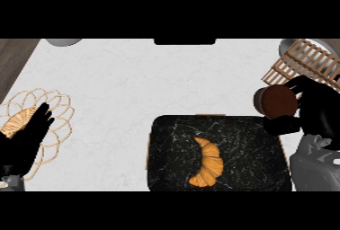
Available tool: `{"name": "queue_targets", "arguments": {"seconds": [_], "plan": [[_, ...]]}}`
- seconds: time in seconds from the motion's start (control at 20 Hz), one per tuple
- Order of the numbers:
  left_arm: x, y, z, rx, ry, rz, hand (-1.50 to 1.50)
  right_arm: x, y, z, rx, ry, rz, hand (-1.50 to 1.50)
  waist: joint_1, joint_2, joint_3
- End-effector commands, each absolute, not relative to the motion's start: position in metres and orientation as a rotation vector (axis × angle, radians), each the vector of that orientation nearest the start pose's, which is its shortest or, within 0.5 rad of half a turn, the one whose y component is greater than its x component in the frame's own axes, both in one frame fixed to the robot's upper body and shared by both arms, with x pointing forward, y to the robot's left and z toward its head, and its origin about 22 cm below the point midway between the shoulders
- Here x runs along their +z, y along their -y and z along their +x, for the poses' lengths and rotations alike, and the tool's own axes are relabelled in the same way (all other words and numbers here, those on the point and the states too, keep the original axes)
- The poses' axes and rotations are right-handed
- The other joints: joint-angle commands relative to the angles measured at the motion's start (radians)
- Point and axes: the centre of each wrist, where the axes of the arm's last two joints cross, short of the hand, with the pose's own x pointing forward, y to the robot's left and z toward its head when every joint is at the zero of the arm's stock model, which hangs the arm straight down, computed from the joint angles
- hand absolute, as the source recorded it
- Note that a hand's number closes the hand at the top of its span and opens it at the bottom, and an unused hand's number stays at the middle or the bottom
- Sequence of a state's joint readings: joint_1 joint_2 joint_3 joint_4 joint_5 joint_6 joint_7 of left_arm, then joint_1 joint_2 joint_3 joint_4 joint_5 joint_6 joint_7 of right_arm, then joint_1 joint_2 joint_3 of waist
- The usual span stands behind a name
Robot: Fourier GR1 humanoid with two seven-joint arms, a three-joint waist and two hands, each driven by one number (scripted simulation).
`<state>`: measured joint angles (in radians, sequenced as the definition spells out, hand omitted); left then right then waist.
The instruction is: Pick the cupcake from the tray and place it in the tiered shelf
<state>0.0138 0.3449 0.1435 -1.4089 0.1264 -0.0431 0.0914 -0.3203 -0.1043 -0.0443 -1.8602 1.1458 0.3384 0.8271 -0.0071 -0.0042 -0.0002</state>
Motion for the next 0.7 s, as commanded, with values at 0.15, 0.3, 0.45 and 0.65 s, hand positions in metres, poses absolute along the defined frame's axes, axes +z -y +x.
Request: {"name": "queue_targets", "arguments": {"seconds": [0.15, 0.3, 0.45, 0.65], "plan": [[-0.002, -0.351, 0.226, -0.014, 1.329, 0.253, 0.00, 0.209, 0.232, 0.222, 0.221, 1.157, -1.159, 1.50, -0.004, -0.003, 0.000], [0.013, -0.357, 0.232, -0.025, 1.329, 0.276, 0.00, 0.235, 0.228, 0.192, 0.181, 1.234, -1.159, 1.50, -0.003, -0.003, 0.000], [-0.007, -0.360, 0.232, -0.040, 1.335, 0.263, 0.00, 0.258, 0.233, 0.192, 0.155, 1.239, -1.234, 1.50, 0.001, 0.002, -0.001], [0.008, -0.360, 0.225, -0.046, 1.326, 0.247, 0.00, 0.283, 0.229, 0.186, 0.098, 1.274, -1.240, 1.50, 0.006, -0.001, -0.001]]}}
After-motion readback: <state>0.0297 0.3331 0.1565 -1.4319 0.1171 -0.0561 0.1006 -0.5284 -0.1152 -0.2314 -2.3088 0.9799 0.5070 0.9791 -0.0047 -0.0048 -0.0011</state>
